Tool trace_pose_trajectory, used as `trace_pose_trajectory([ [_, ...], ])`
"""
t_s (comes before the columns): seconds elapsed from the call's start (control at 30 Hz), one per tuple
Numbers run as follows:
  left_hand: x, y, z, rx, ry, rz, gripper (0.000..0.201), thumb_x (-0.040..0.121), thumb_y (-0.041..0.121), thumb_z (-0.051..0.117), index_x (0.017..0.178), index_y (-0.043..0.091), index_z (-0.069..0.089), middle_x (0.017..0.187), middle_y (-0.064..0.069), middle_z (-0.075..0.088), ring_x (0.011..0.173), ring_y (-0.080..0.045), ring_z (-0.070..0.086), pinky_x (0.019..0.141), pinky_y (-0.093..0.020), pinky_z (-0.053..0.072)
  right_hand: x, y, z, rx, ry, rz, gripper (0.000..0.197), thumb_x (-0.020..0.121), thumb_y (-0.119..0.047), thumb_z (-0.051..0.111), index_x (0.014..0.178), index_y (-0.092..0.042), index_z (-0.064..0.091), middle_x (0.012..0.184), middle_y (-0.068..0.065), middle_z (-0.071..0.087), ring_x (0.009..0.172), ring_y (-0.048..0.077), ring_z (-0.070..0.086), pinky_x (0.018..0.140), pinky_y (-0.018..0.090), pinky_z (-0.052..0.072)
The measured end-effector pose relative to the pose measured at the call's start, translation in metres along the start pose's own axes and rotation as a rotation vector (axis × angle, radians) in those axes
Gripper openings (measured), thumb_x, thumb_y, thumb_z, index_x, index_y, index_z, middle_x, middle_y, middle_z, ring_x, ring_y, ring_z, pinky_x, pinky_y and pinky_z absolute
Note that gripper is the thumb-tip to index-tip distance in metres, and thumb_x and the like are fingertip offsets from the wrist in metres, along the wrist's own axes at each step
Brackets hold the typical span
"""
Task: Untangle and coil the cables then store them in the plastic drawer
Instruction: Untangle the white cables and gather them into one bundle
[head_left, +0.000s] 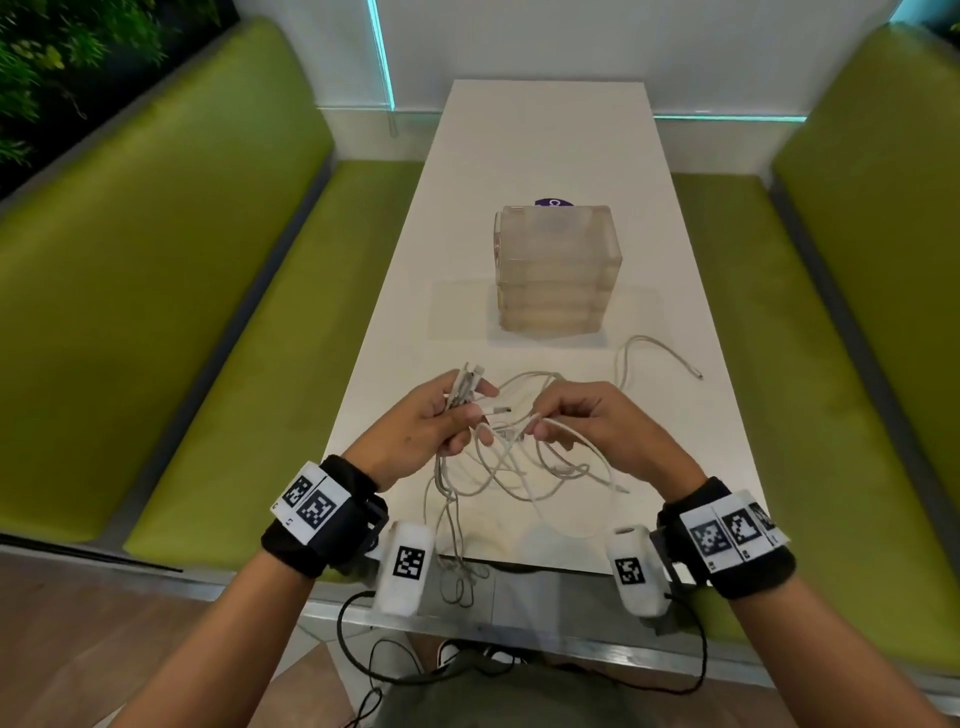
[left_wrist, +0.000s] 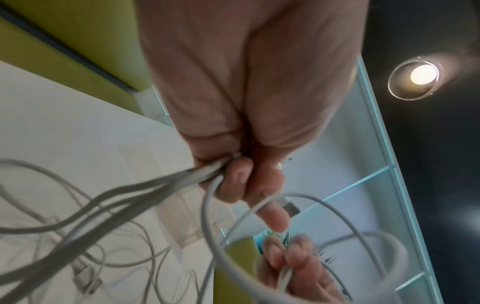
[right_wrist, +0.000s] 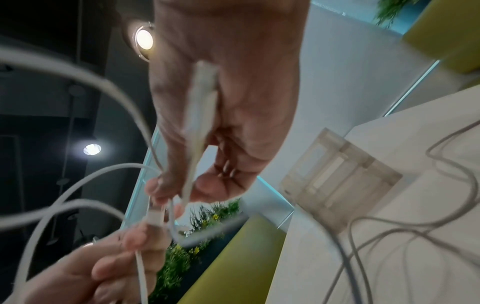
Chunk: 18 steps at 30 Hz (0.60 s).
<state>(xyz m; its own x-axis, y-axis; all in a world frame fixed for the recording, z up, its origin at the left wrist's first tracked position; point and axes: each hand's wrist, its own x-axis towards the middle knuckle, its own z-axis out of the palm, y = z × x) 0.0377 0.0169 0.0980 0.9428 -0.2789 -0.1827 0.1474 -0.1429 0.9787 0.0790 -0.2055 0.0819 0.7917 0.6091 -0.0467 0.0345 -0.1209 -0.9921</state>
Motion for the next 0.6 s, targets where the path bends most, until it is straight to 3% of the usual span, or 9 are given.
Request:
trace_pose_trajectory([
  [0.1, 0.002, -0.002, -0.005, -0.028, 0.066, 0.023, 0.017, 0.099, 0.005, 0.042, 0.114, 0.006, 0.052, 0.076, -0.005, 0.067, 0.051, -0.009, 0.043, 0.05, -0.019, 0.035, -0.002, -0.001, 0.0, -0.019, -0.101, 0.045, 0.015, 0.08, 0.008, 0.065, 0.079, -0.006, 0.07, 0.075, 0.003, 0.069, 0.066, 0.012, 0.062, 0.062, 0.023, 0.049],
  [0.2, 0.007, -0.001, -0.003, -0.028, 0.143, 0.078, 0.016, 0.1, 0.005, 0.041, 0.111, 0.008, 0.051, 0.08, -0.008, 0.069, 0.051, -0.008, 0.043, 0.051, -0.017, 0.036, -0.004, 0.004, 0.012, -0.089, -0.316, 0.156, 0.014, 0.082, 0.004, 0.065, 0.081, -0.01, 0.07, 0.077, 0.006, 0.072, 0.065, 0.014, 0.063, 0.065, 0.023, 0.051],
  [0.3, 0.01, -0.002, -0.003, -0.078, 0.251, 0.11, 0.017, 0.101, 0.003, 0.037, 0.111, 0.009, 0.05, 0.074, 0.0, 0.068, 0.05, -0.008, 0.041, 0.051, -0.017, 0.035, -0.009, 0.021, 0.026, -0.277, -0.531, 0.258, 0.004, 0.082, -0.005, 0.068, 0.082, -0.009, 0.07, 0.084, 0.013, 0.072, 0.069, 0.015, 0.064, 0.067, 0.027, 0.054],
  [0.37, 0.012, -0.004, -0.007, -0.11, 0.291, 0.135, 0.019, 0.101, 0.005, 0.037, 0.113, 0.012, 0.05, 0.071, 0.003, 0.066, 0.051, -0.008, 0.04, 0.052, -0.018, 0.036, -0.012, 0.039, 0.036, -0.49, -0.615, 0.302, 0.005, 0.08, -0.013, 0.072, 0.079, -0.009, 0.069, 0.077, 0.008, 0.071, 0.063, 0.012, 0.062, 0.063, 0.029, 0.052],
  [0.43, 0.012, -0.005, -0.01, -0.143, 0.298, 0.159, 0.02, 0.102, 0.008, 0.038, 0.117, 0.015, 0.048, 0.071, 0.003, 0.064, 0.051, -0.008, 0.039, 0.054, -0.019, 0.037, -0.017, 0.058, 0.046, -0.653, -0.623, 0.363, 0.009, 0.077, -0.018, 0.074, 0.078, -0.012, 0.067, 0.07, 0.001, 0.066, 0.061, 0.011, 0.059, 0.061, 0.028, 0.048],
  [0.6, 0.012, -0.007, -0.006, -0.245, 0.321, 0.159, 0.041, 0.101, 0.008, 0.04, 0.138, 0.019, 0.027, 0.073, -0.001, 0.064, 0.051, -0.009, 0.037, 0.054, -0.02, 0.035, -0.025, 0.084, 0.064, -0.776, -0.527, 0.457, 0.032, 0.075, -0.018, 0.076, 0.102, -0.013, 0.061, 0.09, 0.003, 0.065, 0.08, 0.017, 0.056, 0.069, 0.03, 0.045],
])
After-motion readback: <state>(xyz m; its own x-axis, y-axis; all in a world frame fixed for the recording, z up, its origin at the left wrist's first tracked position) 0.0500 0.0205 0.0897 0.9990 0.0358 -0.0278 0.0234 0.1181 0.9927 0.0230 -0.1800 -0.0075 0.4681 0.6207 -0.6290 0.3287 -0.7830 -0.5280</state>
